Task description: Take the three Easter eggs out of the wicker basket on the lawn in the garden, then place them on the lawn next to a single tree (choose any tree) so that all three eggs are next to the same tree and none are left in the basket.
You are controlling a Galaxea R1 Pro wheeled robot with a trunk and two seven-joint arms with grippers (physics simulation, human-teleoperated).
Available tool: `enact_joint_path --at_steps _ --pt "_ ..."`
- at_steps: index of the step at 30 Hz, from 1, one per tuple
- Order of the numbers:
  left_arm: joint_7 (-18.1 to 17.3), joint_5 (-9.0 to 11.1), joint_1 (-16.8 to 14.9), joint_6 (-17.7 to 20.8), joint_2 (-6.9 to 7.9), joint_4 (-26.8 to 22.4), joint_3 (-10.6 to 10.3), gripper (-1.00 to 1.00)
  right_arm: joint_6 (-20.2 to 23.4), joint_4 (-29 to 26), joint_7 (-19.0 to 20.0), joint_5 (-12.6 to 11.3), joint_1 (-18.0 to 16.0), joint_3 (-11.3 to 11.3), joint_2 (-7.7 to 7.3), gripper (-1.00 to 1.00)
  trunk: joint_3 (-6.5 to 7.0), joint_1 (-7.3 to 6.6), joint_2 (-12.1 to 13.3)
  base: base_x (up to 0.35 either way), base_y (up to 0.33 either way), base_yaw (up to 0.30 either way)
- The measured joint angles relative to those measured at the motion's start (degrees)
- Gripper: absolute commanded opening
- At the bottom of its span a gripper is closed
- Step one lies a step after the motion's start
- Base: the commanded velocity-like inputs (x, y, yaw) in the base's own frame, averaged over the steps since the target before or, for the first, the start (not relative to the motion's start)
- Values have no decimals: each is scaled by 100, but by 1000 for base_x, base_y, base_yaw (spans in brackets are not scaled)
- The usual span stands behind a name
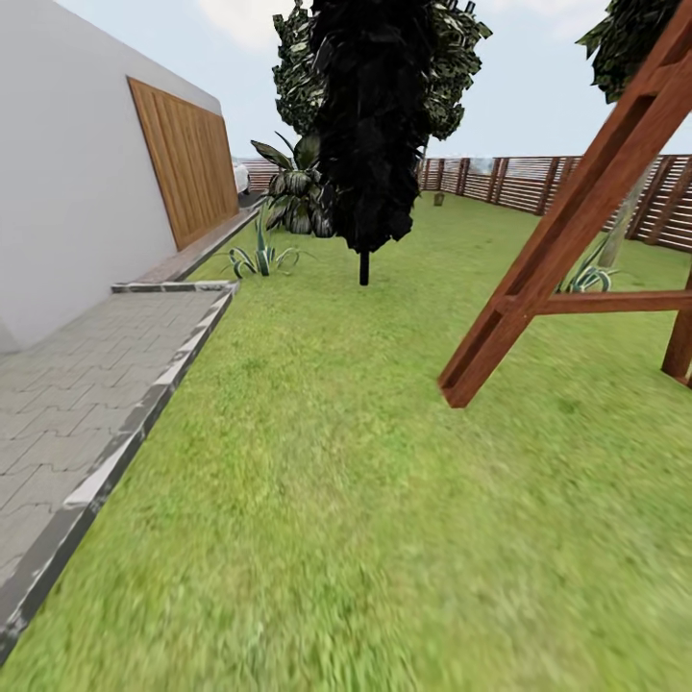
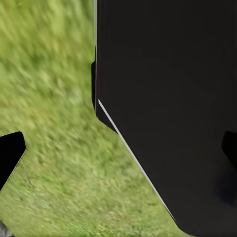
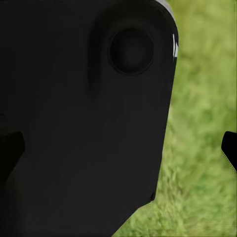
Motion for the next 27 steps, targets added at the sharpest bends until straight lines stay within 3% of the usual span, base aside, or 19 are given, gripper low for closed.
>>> enact_joint_path --at_steps 27 --pt "0 0 0 15 -7 0 2 100 -2 1 3 -5 1 0 -11 100 0 0 0 339 81 0"
